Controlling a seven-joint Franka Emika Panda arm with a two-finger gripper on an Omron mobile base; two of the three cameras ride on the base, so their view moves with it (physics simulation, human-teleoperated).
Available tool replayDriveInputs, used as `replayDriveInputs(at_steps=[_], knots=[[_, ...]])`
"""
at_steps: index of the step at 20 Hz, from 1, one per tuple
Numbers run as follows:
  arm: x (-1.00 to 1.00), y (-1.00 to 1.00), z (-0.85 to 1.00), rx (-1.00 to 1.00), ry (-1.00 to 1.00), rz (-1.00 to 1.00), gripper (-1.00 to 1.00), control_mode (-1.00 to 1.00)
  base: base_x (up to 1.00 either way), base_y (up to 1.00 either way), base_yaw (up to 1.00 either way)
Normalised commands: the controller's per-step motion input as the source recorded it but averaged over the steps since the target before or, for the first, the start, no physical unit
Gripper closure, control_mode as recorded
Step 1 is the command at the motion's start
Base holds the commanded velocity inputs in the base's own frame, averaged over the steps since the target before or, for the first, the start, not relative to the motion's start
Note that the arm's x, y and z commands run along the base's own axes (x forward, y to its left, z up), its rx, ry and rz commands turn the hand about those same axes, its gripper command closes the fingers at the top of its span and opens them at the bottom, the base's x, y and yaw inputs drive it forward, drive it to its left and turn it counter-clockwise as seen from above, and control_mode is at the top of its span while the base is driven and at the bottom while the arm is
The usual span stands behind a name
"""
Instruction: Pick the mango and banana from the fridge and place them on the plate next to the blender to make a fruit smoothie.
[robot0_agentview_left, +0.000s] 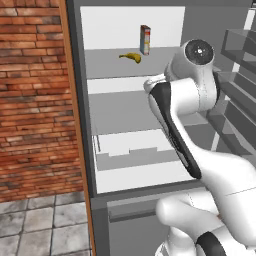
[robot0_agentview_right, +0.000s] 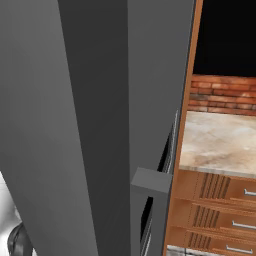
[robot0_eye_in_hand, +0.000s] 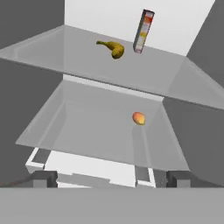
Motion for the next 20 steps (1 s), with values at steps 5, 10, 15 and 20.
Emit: replayDriveInputs(at_steps=[5,10,15,20], knots=[[0.3,0.09,0.72,-0.03,-0.04,-0.05,-1.0,-1.0,0.0,0.0,0.0],[0.61,0.01,0.13,0.0,-0.01,-0.03,-1.0,-1.0,0.0,0.0,0.0],[0.72,0.02,-0.22,0.0,-0.01,0.0,-1.0,-1.0,0.0,0.0,0.0],[0.67,0.0,-0.57,0.02,-0.04,0.0,-1.0,-1.0,0.0,0.0,0.0]])
